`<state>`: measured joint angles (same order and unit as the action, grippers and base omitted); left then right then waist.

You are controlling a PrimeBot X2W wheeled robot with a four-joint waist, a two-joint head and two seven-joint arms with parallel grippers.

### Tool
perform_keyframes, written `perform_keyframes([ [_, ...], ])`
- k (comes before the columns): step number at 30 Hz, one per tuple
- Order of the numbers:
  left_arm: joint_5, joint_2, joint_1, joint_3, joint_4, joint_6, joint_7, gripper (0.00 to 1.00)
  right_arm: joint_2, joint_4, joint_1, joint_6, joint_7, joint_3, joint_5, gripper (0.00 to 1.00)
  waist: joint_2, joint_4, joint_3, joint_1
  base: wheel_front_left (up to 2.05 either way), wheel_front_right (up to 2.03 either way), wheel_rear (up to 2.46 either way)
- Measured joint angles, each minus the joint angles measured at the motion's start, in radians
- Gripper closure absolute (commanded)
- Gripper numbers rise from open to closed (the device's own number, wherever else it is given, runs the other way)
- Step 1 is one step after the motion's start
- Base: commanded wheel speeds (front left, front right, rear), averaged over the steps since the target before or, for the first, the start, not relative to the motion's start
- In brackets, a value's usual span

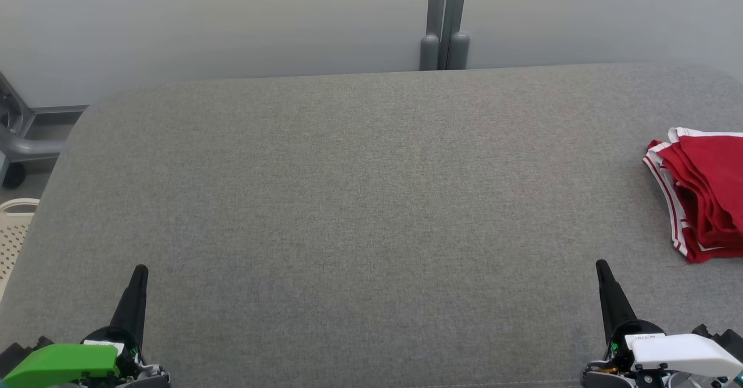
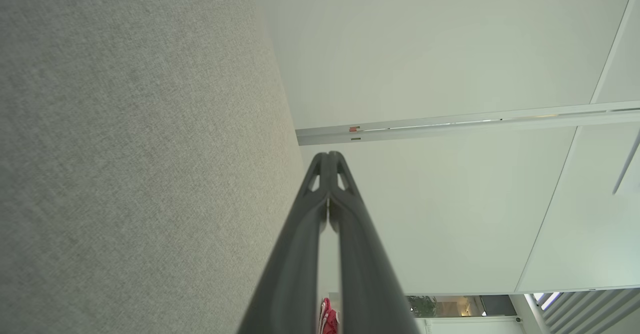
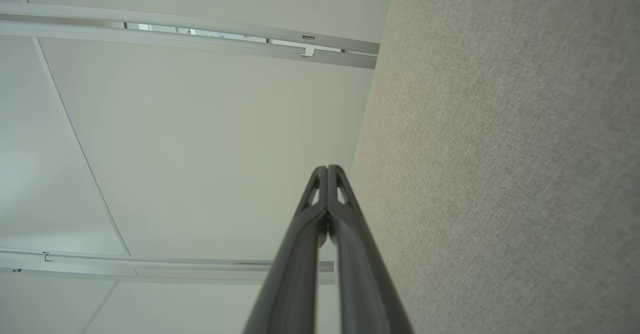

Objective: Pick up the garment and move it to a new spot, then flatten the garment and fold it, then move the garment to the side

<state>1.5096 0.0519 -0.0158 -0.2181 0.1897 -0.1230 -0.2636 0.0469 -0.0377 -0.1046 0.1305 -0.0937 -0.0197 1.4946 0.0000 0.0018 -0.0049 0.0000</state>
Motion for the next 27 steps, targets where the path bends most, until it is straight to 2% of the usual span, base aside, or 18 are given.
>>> perform_keyframes([
  [17,0.104,-0.001,-0.016,-0.016,-0.013,0.0,-0.041,1.0,0.001,0.028,-0.011,0.0,0.013,-0.007,0.123,1.0,0.0,-0.002,0.005,0.0,0.0,0.0,0.0],
  [27,0.105,-0.002,-0.016,-0.016,-0.014,0.0,-0.043,1.0,0.001,0.029,-0.012,0.0,0.013,-0.008,0.125,1.0,0.0,-0.002,0.005,0.0,0.0,0.0,0.0],
])
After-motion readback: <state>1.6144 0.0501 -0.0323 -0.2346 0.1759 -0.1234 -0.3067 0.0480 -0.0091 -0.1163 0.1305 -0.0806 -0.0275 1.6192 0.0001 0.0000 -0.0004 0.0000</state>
